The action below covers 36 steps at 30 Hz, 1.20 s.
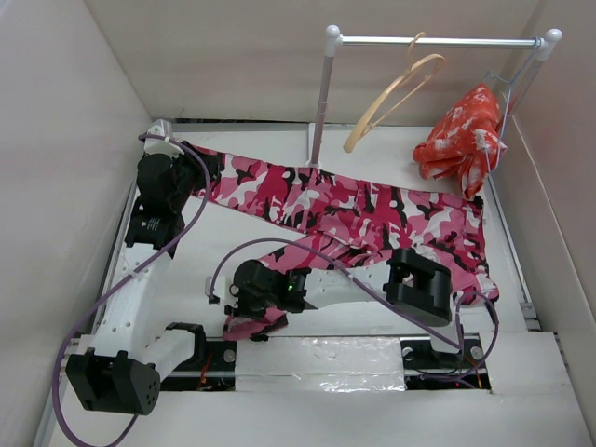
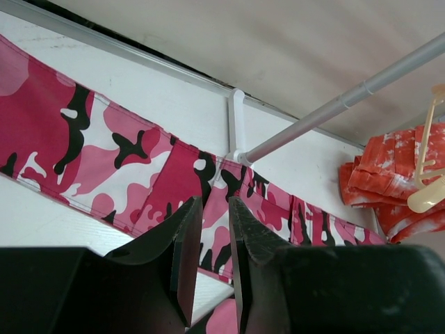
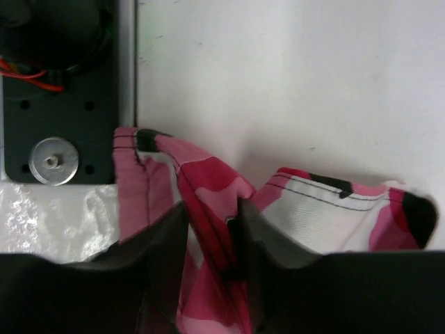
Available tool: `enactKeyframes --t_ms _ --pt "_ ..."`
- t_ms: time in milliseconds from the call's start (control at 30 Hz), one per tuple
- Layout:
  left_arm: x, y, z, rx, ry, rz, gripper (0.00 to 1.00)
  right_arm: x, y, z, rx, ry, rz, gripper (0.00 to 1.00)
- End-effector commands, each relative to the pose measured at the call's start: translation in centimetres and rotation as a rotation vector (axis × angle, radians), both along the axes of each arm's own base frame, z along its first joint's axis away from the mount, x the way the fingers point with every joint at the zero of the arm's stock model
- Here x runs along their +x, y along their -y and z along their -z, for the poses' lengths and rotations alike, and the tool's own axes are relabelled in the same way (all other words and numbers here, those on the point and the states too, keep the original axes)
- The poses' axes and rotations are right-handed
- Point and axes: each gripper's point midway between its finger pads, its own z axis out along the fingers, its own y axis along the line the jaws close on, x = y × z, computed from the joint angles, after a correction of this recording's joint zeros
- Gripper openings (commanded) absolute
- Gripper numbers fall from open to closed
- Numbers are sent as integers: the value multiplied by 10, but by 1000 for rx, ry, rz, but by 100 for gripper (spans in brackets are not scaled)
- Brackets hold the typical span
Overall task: Place the trousers on the hanger
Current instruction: Flatten out the trousers at the center of the board.
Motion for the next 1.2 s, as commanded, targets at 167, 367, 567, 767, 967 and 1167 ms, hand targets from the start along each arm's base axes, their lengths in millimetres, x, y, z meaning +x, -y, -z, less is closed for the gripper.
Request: enactKeyframes --t_ms 167,367,567,767,967,1167 --pt "-2 3 -22 -12 82 19 21 79 -19 -155 374 162 310 0" --pt "-1 1 -20 -8 74 11 23 127 64 -280 702 223 532 0" --pt "-1 -3 -21 -2 75 -10 24 140 145 -324 897 207 673 0" --pt "6 -3 -8 1 36 -14 24 195 143 -240 721 81 730 0" --pt "15 8 12 -4 -14 43 23 249 153 -186 641 -4 734 0" --pt "26 11 31 2 -87 53 22 192 106 -184 684 -80 528 0"
